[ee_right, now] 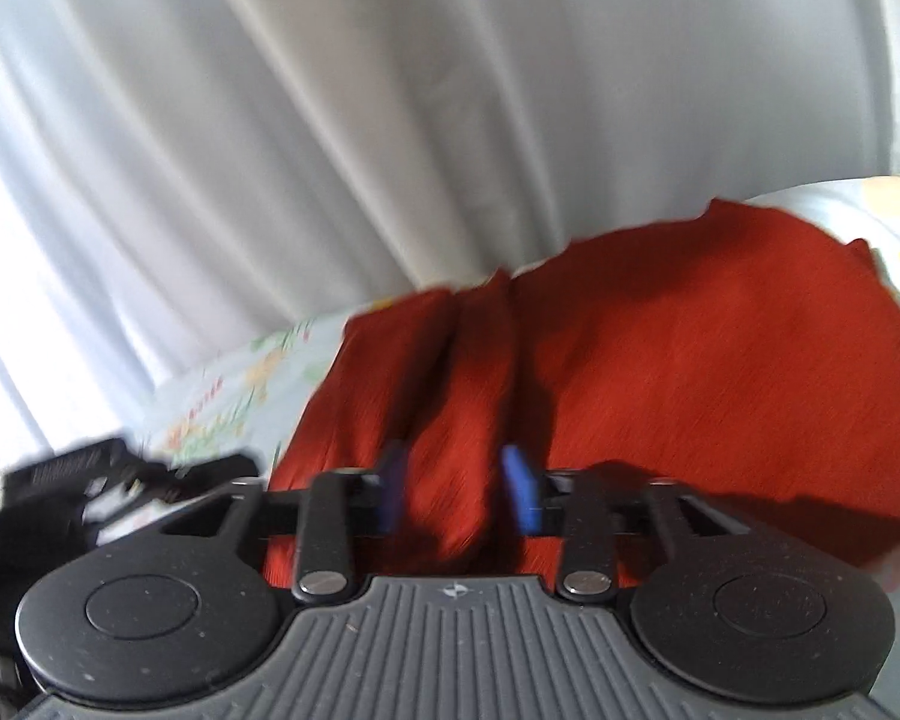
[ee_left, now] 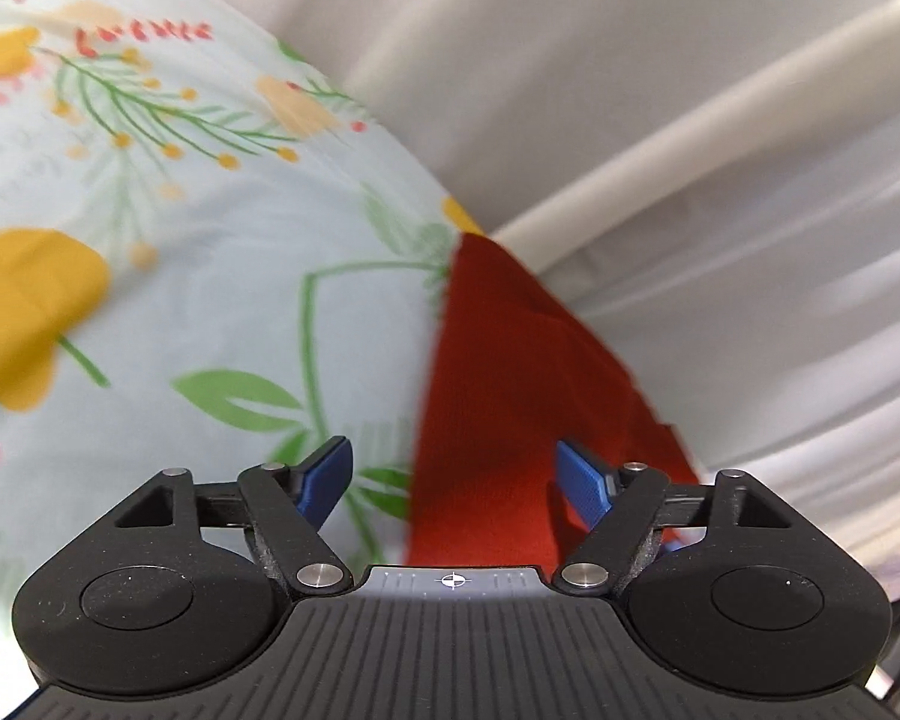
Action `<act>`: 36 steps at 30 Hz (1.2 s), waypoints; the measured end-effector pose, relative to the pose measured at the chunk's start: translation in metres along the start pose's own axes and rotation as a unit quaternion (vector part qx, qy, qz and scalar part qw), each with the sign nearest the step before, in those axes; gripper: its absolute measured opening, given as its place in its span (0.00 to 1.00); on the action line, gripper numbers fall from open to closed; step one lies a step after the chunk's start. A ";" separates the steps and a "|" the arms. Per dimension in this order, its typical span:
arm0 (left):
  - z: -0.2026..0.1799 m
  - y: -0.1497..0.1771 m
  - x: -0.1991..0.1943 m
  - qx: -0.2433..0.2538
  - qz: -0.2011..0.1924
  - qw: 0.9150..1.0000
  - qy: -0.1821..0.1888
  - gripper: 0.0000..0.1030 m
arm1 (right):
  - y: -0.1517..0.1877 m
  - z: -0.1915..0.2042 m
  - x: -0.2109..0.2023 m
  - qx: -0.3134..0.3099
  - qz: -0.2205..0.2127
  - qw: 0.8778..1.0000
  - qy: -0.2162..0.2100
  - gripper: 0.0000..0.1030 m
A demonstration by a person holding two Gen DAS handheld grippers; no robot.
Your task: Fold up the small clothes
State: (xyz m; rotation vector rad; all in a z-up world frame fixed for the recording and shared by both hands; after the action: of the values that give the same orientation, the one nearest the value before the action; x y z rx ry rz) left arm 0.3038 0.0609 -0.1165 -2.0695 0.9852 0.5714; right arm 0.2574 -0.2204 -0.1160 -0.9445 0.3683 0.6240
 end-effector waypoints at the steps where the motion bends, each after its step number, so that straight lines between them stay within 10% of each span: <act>1: 0.002 0.000 0.001 0.001 0.003 1.000 -0.014 0.78 | -0.007 -0.003 0.006 0.019 0.006 1.000 -0.012 0.55; 9: 0.005 0.009 0.016 -0.003 0.029 1.000 -0.011 0.78 | -0.023 0.008 0.073 0.094 0.083 0.987 -0.100 0.57; 15: 0.003 0.011 0.018 0.002 0.029 0.999 -0.012 0.78 | -0.021 0.053 0.084 -0.072 0.068 0.995 -0.020 0.17; 22: -0.014 0.015 0.005 0.041 0.025 0.999 -0.004 0.78 | -0.031 0.071 0.048 -0.236 -0.021 0.968 0.087 0.13; 30: -0.049 0.040 0.031 0.068 0.070 0.993 0.063 0.79 | -0.042 0.004 0.025 -0.249 -0.031 0.948 0.196 0.13; 36: -0.070 0.053 0.033 0.074 0.090 0.986 0.119 0.81 | -0.036 -0.040 0.003 -0.143 -0.024 0.978 0.151 0.24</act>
State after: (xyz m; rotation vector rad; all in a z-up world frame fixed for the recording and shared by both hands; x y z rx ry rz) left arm 0.2864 -0.0305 -0.1186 -1.9587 1.3222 0.3340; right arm 0.2820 -0.2683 -0.1161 -1.3261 0.5334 0.4968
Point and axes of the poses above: each gripper's, at about its wrist camera, not at the fingertips, and x roughly the way its jaws point, z to its left, y to its underside, the point moved 6 cm from there along x, roughly the way its jaws point, and after that the axes turned 3 degrees about z, right-handed, at the moved point
